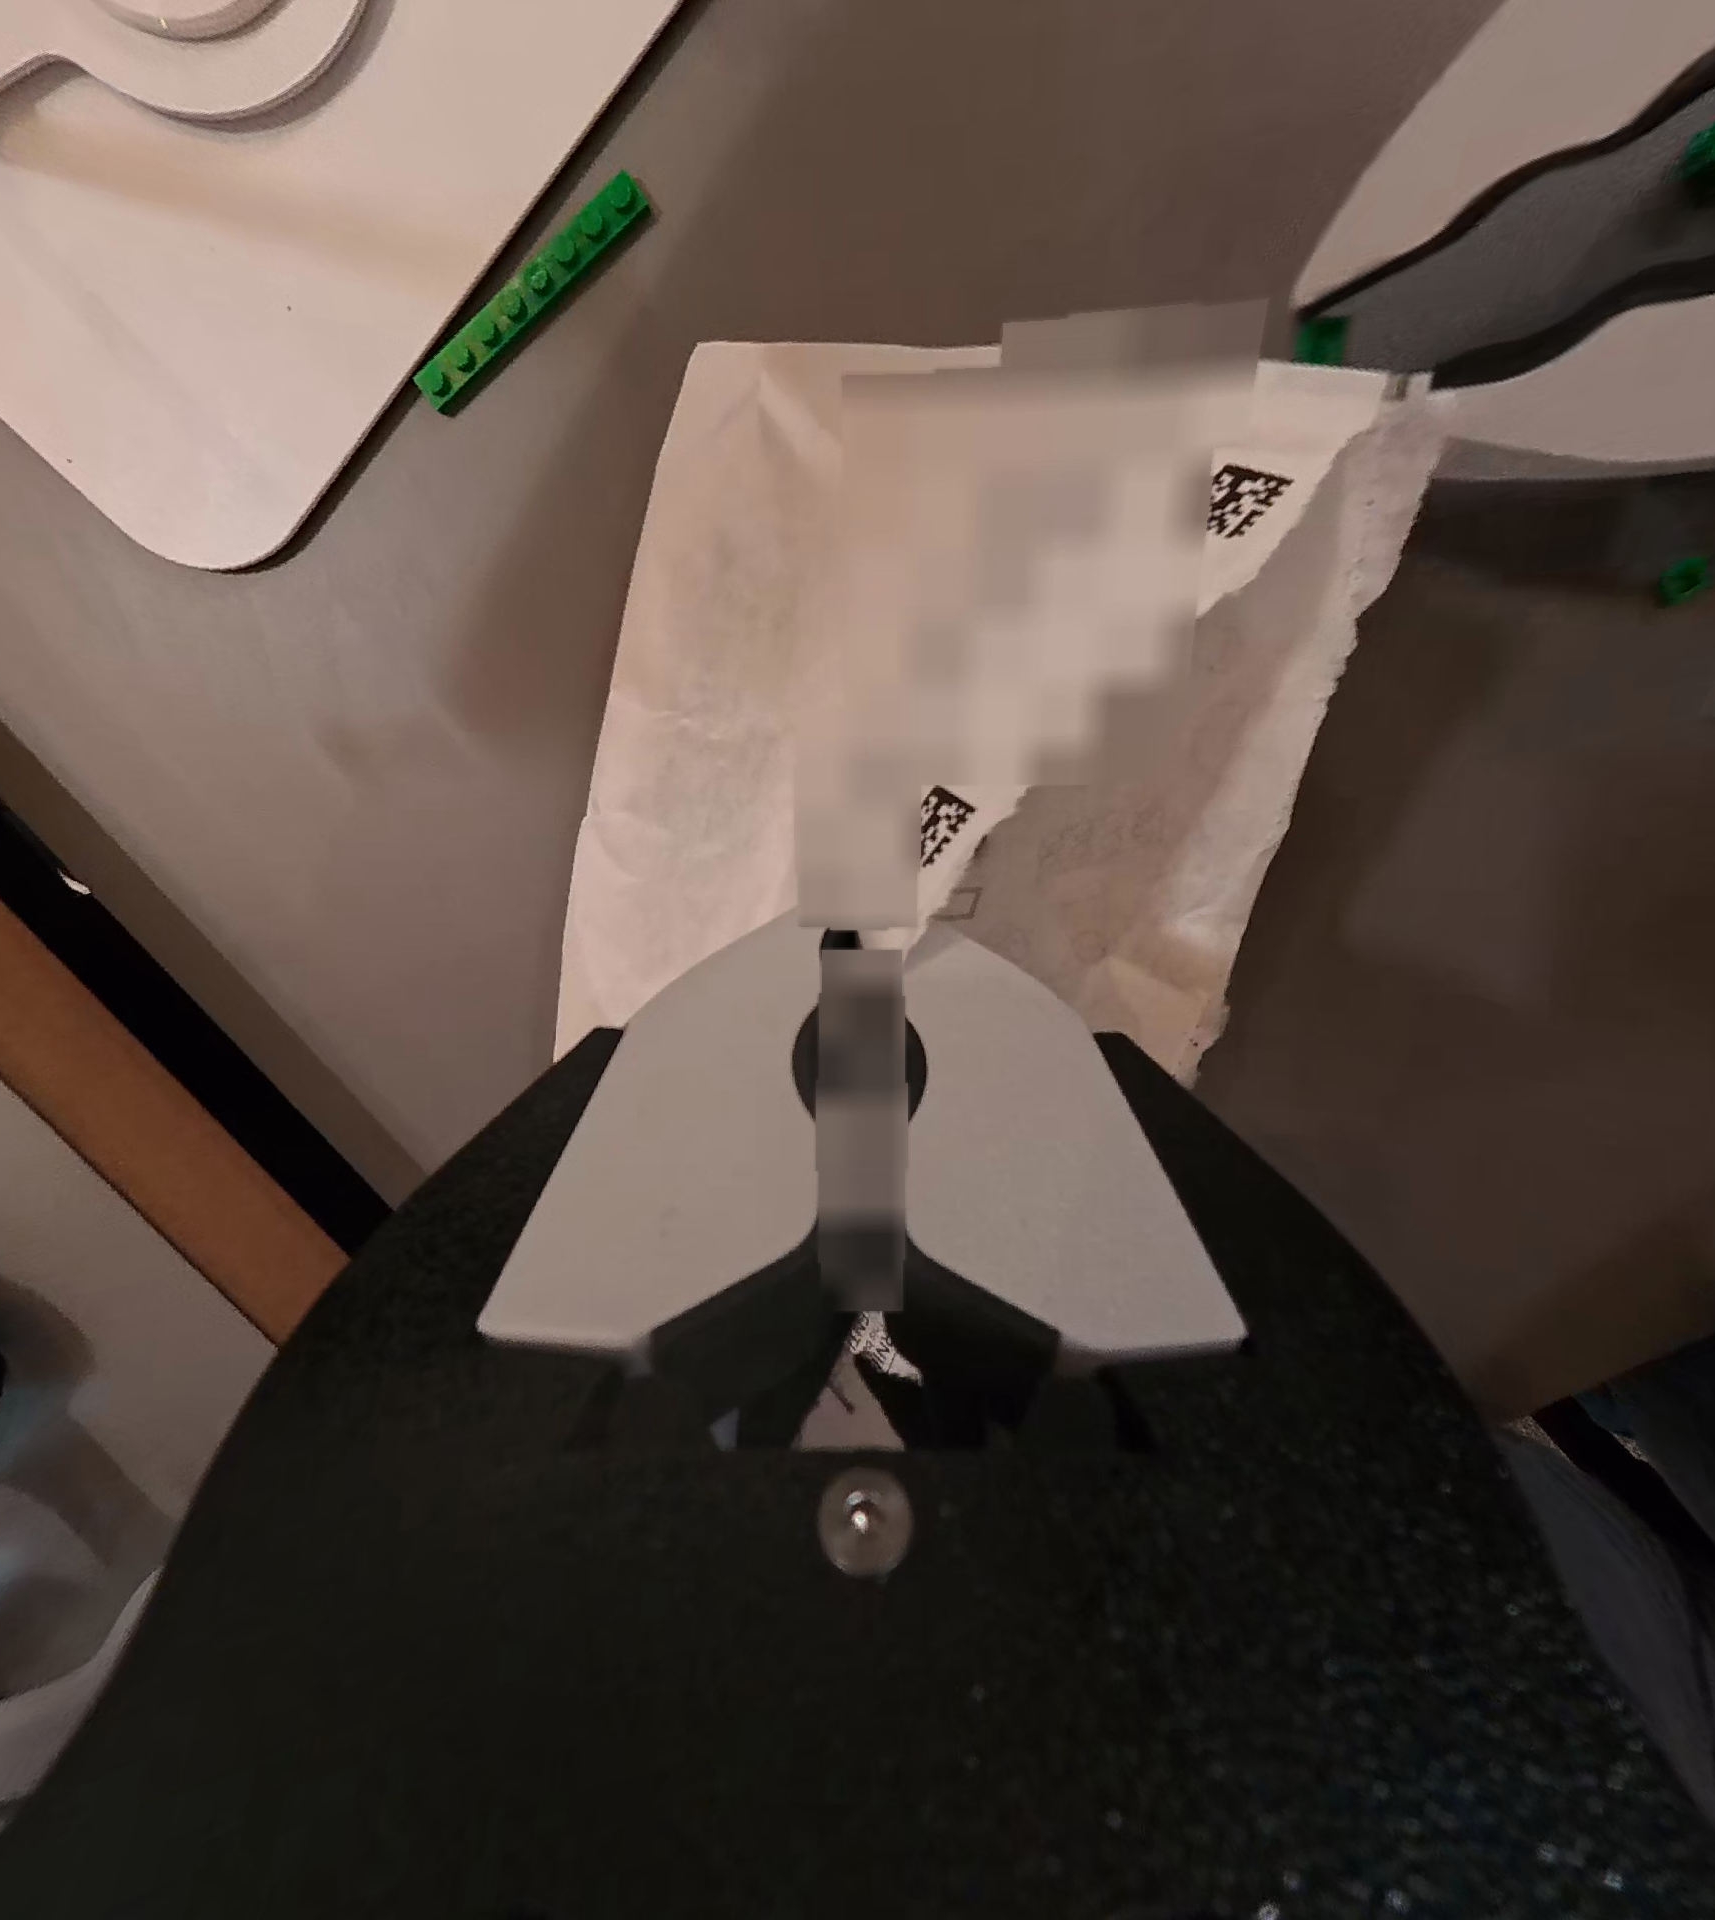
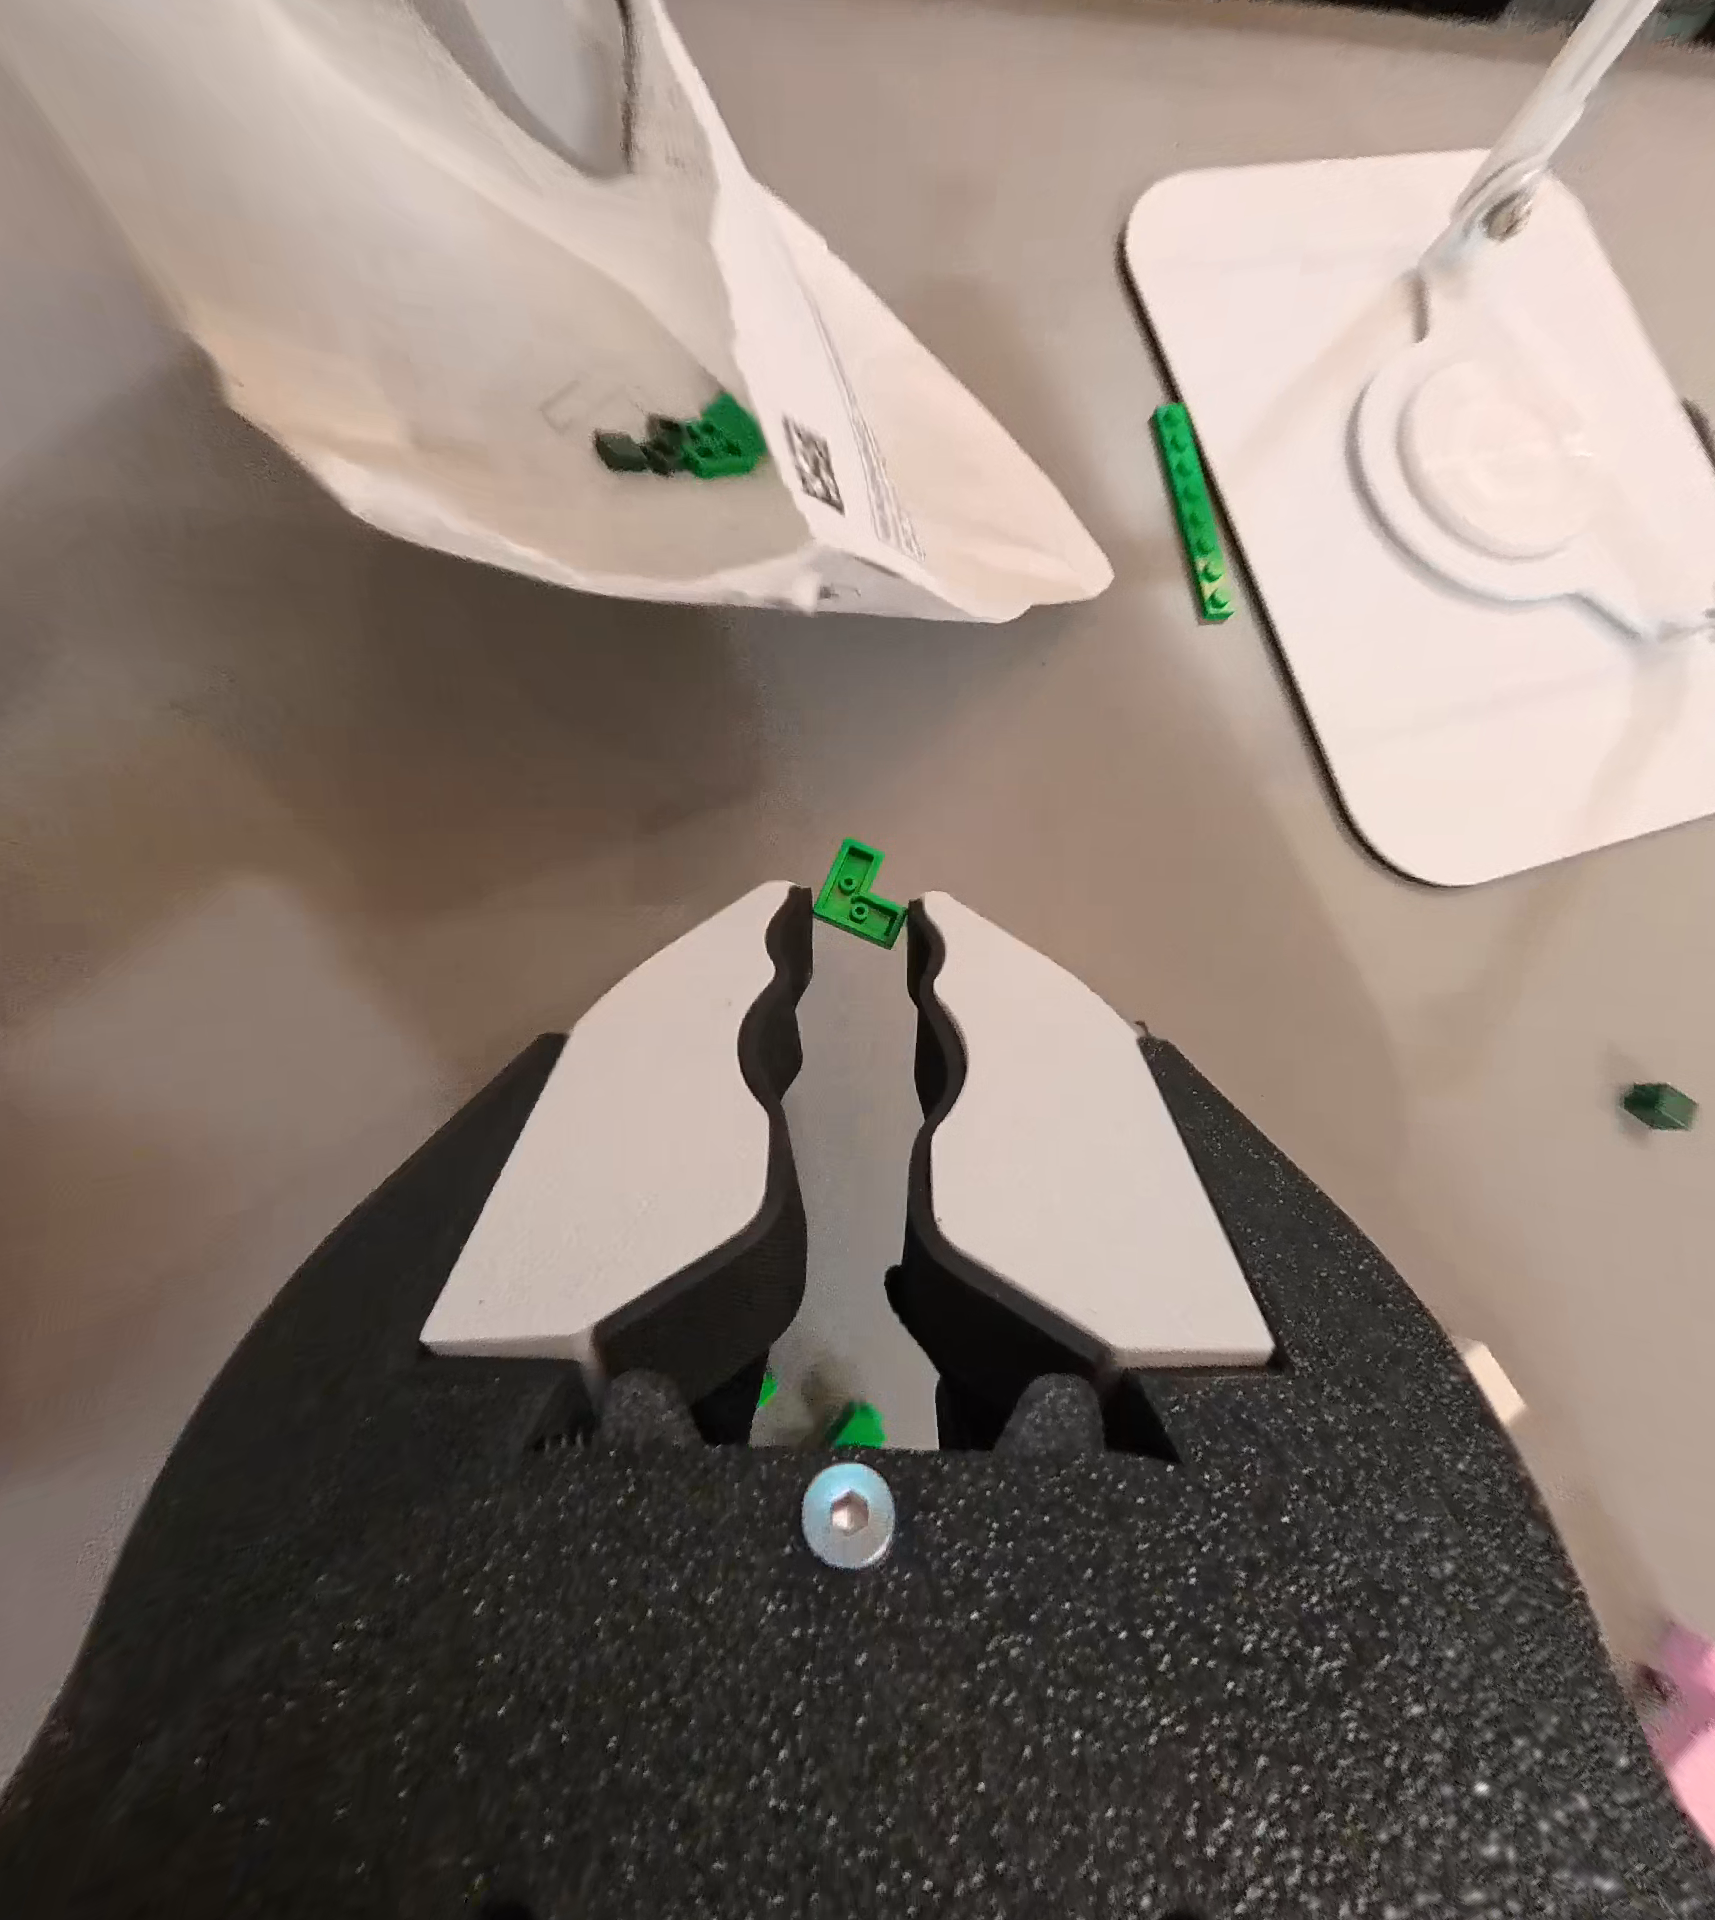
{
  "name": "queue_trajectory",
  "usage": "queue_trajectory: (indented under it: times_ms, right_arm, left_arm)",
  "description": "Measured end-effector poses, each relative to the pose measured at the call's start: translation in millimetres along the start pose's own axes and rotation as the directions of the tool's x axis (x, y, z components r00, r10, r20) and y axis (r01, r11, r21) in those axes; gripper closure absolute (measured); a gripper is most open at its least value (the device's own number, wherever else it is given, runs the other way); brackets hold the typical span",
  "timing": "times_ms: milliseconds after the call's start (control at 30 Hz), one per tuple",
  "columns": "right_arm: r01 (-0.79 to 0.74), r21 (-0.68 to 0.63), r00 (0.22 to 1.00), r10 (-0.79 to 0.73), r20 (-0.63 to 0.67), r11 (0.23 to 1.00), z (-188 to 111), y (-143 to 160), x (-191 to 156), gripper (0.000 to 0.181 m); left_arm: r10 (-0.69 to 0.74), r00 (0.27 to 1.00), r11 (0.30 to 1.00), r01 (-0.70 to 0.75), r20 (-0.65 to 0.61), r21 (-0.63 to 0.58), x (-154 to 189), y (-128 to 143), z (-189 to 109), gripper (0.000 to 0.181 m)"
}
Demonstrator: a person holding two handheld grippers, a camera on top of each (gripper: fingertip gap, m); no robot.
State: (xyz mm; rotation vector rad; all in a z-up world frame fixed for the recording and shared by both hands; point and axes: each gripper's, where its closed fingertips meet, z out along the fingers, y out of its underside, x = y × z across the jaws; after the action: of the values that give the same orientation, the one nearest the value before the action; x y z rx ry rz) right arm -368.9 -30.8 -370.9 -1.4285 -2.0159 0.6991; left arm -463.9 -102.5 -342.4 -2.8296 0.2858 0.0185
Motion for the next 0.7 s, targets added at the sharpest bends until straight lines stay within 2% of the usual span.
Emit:
queue_trajectory:
  times_ms: [133,233,400,533,700]
  right_arm:
    - [-0.008,0.102,1.000,0.005,0.026,0.995,-28,-27,-18,0.164]
    - [0.032,0.172,0.998,-0.042,0.054,0.985,-35,-53,-36,0.164]
    - [0.133,0.206,0.988,-0.145,0.045,0.969,-17,-80,-51,0.164]
    - [0.194,0.170,0.980,-0.198,0.006,0.966,4,-83,-53,0.164]
    - [0.201,0.157,0.980,-0.200,-0.020,0.967,12,-82,-52,0.160]
  left_arm:
    - [0.000,1.000,1.000,0.000,0.000,0.003,0,0,0,0.181]
    - [0.002,1.000,1.000,-0.002,0.002,0.007,0,-1,-1,0.181]
    - [0.009,1.000,1.000,-0.009,0.004,0.010,1,-2,-2,0.181]
    - [0.016,1.000,1.000,-0.016,0.005,0.012,2,-2,-3,0.181]
    - [0.023,1.000,1.000,-0.023,0.006,0.017,3,-4,-4,0.181]
